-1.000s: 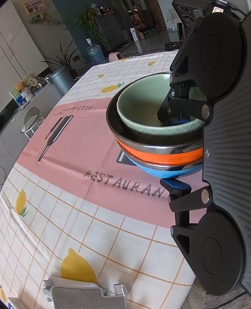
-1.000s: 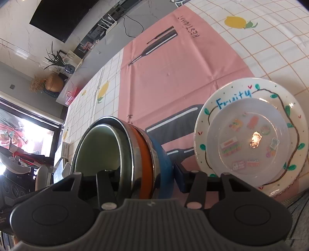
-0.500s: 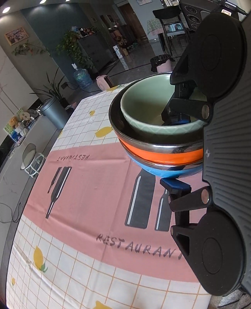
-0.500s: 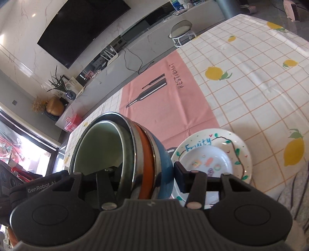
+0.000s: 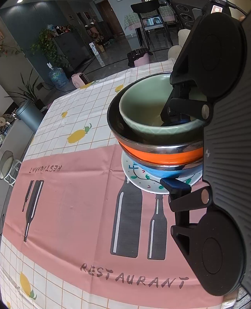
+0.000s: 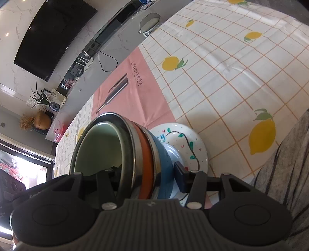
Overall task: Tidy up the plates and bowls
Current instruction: 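Lift the bowl stack with both tools and carry it over the plates, then lower the bowl stack onto the sticker plate and open both tools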
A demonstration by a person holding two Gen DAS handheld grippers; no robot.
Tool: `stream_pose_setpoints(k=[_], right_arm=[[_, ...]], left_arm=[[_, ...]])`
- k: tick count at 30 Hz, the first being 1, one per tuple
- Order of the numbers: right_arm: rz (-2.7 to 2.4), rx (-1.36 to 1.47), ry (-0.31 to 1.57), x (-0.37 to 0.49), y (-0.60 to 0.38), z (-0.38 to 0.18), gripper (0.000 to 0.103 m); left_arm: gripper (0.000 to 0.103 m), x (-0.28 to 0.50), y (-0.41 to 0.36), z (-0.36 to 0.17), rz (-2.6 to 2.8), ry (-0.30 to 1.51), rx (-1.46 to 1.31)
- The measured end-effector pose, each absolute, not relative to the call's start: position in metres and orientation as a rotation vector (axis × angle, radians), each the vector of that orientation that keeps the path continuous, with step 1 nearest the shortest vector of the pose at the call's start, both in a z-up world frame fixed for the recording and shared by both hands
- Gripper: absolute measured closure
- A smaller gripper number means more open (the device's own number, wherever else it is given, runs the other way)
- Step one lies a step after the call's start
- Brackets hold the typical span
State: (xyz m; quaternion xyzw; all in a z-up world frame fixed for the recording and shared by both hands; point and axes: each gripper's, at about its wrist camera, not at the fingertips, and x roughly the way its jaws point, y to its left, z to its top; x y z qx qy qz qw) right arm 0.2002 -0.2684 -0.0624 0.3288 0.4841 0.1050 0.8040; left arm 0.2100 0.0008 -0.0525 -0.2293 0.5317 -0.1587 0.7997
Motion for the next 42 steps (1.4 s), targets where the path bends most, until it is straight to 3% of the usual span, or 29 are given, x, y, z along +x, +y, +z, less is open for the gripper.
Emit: stream_pose_setpoints(k=[8,10,13,18,20,21,22,36,42], right_arm=[[0.201,0.681,1.057,0.205,-0.265,-0.073,0.053],[0.205,0.687,1.055,0.207,-0.266,-0.074,0.052],[0.225,0.673,1.036,0.207,-0.264,-0.070,0.041],[0.247,0.569,0.942,0.201,-0.257,-0.051,0.018],[0.236,0.531,0.920,0.200,-0.255,-0.047,0.015],[0.230,0.521,0.915,0.200,-0.255,-0.047,0.011],[0.229,0.523,0.912,0.201,-0.255,-0.047,0.010],[0.256,0.545,0.861,0.199,-0.258,-0.043,0.009],[0.256,0.586,0.817,0.197,-0.266,-0.038,0.009]], left_arm=[[0.044,0.213,0.004,-0.065,-0.368,1.144,-0.495],[0.039,0.211,0.001,-0.063,-0.360,1.116,-0.457],[0.025,0.201,-0.003,-0.058,-0.324,1.071,-0.388],[0.022,0.186,-0.007,-0.046,-0.314,1.000,-0.326],[0.018,0.180,-0.008,-0.040,-0.330,0.958,-0.301],[0.011,0.178,-0.009,-0.037,-0.337,0.945,-0.285],[0.006,0.176,-0.011,-0.035,-0.344,0.934,-0.259],[0.006,0.147,-0.017,-0.008,-0.477,0.782,-0.206],[0.006,0.120,-0.023,0.015,-0.491,0.550,-0.129]])
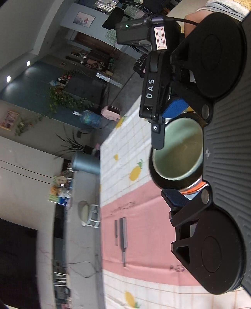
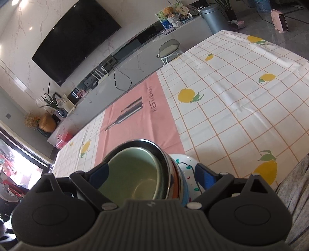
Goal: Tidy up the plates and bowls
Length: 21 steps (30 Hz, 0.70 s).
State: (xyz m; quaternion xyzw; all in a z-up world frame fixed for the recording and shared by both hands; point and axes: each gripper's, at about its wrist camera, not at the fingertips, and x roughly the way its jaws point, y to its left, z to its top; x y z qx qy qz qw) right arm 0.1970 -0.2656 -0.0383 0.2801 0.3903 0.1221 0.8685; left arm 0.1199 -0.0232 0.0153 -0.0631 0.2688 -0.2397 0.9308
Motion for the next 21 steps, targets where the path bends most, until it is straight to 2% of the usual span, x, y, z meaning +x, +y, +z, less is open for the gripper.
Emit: stream_pose_setpoints(k=[5,7,9,12,19,21], right_arm=[[0.261,0.635,0.764,0.194,-0.275,-0.029,0.008],[0.257,0.617,0.737,0.192,-0.277,-0.022,0.008],[0.242,0.571,0.713,0.187,-0.278,-0.012,0.008],[0.213,0.441,0.689,0.177,-0.273,0.004,0.008],[0.134,-0.034,0.660,0.132,-0.238,0.017,0.006],[0.128,-0.086,0.677,0.120,-0.235,0.014,0.006]], left_arm=[[0.006,0.104,-0.028,0.030,-0.446,0.433,-0.109],[0.006,0.099,-0.027,0.036,-0.375,0.420,-0.117],[0.006,0.095,-0.035,0.043,-0.226,0.450,-0.012],[0.008,0.085,-0.051,0.051,-0.089,0.474,0.122],[0.008,0.063,-0.051,0.036,0.021,0.626,0.070],[0.008,0.060,-0.049,0.031,0.030,0.657,0.054]])
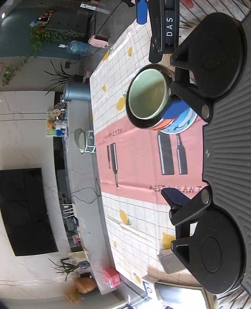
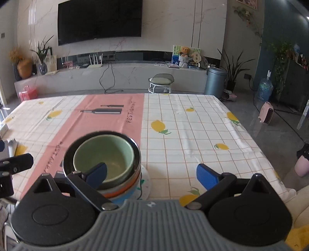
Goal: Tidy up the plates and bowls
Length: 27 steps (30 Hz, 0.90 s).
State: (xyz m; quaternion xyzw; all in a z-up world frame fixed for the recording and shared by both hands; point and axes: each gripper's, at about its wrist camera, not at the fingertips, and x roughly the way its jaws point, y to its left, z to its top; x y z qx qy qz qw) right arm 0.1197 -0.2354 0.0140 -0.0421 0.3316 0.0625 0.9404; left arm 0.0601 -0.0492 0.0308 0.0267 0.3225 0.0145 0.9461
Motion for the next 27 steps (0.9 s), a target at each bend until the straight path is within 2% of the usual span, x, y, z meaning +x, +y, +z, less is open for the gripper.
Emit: stream_pose_setpoints(k=[4,7,12,27], right_arm=[[0.169,-0.086,0.751,0.106,-0.238,0.007,0.006],[0.180,-0.140,0.755,0.093,-0.232,0.001,0.006],[0.269,-0.075,0.778,0.078,-0.232,-0.007,0.006],[0.316,-0.084,0.752,0.064,-0.224,-0.003,0.006]], left_arm=[[0.009,0.042,-0.046,0.030,0.049,0.673,0.061],[0.009,0.033,-0.047,0.032,0.060,0.691,0.039],[0.009,0.026,-0.056,0.031,0.067,0.706,0.035],[0.009,0.017,-0.065,0.032,0.082,0.711,0.011]])
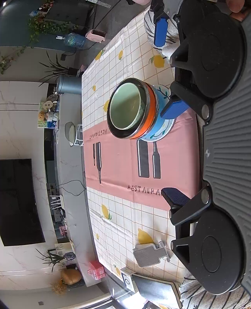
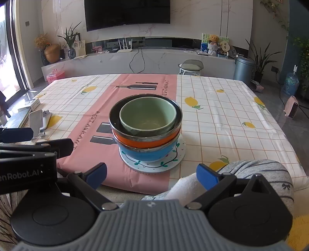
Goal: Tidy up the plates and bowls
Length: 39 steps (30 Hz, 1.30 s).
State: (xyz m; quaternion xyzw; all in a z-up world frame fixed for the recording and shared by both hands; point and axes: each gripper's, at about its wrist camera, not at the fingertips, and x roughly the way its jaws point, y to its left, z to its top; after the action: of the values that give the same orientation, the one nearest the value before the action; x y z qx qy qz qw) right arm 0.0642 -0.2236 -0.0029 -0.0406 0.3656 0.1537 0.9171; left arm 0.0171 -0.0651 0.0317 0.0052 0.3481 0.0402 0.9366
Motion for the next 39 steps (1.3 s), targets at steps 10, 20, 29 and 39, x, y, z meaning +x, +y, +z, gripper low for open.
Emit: stream_pose_setpoints(k=[10,20,29,39], right_arm=[[0.327,-0.093,0.753,0.0659,-0.2255,-0.0049,0.006],[0.332,-0.091,0.757,0.0665,-0.2245,-0.0055,0.006],[0.336,-0.091,0.753,0.0672,-0.2250,-0.0054,0.006],[0.344,-0.087,0.751,0.0664,-0.2249,-0.0066,0.006]], left_arm=[[0.009,0.0179,-0.0670,0.0282,0.079,0.716,-0.009],[0.008,0.0180,-0.0651,0.0268,0.085,0.721,-0.020],[0.008,0.0172,-0.0643,0.0274,0.088,0.720,-0.021],[0.008,0.0153,-0.0640,0.0282,0.096,0.717,-0.022]])
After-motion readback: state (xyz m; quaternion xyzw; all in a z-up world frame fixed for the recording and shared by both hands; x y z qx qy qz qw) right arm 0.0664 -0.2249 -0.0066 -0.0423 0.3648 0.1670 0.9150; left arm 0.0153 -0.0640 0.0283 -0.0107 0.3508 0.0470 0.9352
